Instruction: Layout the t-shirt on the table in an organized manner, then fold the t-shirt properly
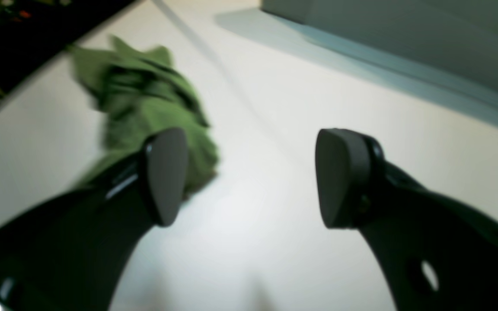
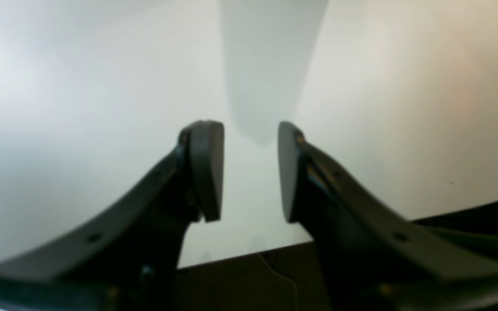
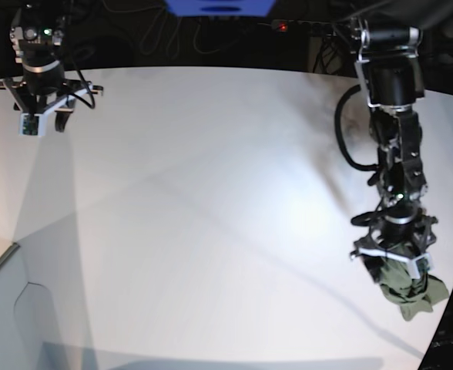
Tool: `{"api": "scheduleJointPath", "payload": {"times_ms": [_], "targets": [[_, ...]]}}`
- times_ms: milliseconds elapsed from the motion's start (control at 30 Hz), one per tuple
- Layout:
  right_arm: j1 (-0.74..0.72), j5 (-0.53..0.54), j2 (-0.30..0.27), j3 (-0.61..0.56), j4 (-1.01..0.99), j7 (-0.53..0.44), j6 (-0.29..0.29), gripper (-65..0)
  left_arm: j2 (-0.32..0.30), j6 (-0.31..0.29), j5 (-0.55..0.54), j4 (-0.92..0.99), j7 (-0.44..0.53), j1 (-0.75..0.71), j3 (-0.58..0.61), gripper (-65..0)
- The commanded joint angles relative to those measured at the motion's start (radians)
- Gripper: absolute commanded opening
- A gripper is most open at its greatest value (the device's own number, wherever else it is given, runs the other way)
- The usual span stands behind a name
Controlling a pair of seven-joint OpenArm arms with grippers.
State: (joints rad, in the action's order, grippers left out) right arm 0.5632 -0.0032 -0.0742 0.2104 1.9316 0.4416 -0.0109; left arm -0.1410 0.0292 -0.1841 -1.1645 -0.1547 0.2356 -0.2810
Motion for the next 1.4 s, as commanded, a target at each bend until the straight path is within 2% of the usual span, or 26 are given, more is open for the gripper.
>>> {"api": "scheduleJointPath", "payload": {"times_ms": [0,133,267,367,500,700,1000,1133,1200,1367], "targets": [[-0.002,-0.002,-0.005,-0.006,0.016,-0.027,-0.002,-43.3,-0.032,0.004,0.001,-0.013,0.007,0.018,-0.004,-19.7],[-0.004,-0.002,-0.005,-0.01,0.016,-0.027,-0.002,-43.3,-0.115,0.004,0.002,-0.005,-0.035,0.018,-0.025,-19.6],[-0.006,-0.002,-0.005,-0.032,0.016,-0.027,-0.002,-43.3,-0.124,0.004,0.004,0.005,-0.049,0.023,-0.087,-19.6],[-0.006,-0.002,-0.005,-0.032,0.016,-0.027,-0.002,-43.3,-0.142,0.004,0.036,0.1,-0.044,0.048,-0.07,-19.6],[-0.002,-0.002,-0.005,-0.032,0.016,-0.027,-0.002,-43.3,-0.131,0.004,0.134,0.297,-0.035,0.124,-0.039,-19.6],[0.002,-0.002,-0.005,-0.032,0.016,-0.027,-0.002,-43.3,-0.11,0.004,0.226,0.413,0.12,0.156,-0.04,-19.6],[0.002,-0.002,-0.005,-0.032,0.016,-0.027,-0.002,-43.3,-0.108,0.004,0.229,0.57,0.128,0.21,-0.044,-19.9],[0.002,-0.002,-0.005,-0.032,0.016,-0.027,-0.002,-43.3,-0.108,0.004,0.229,0.59,0.165,0.219,-0.04,-20.5],[0.002,-0.002,-0.005,-0.032,0.015,-0.027,-0.002,-43.3,-0.099,0.004,0.231,0.59,0.177,0.221,-0.039,-25.6],[-0.004,-0.002,-0.005,-0.029,0.013,-0.027,-0.002,-43.3,-0.068,0.004,0.237,0.591,0.177,0.261,-0.039,-60.1]]}}
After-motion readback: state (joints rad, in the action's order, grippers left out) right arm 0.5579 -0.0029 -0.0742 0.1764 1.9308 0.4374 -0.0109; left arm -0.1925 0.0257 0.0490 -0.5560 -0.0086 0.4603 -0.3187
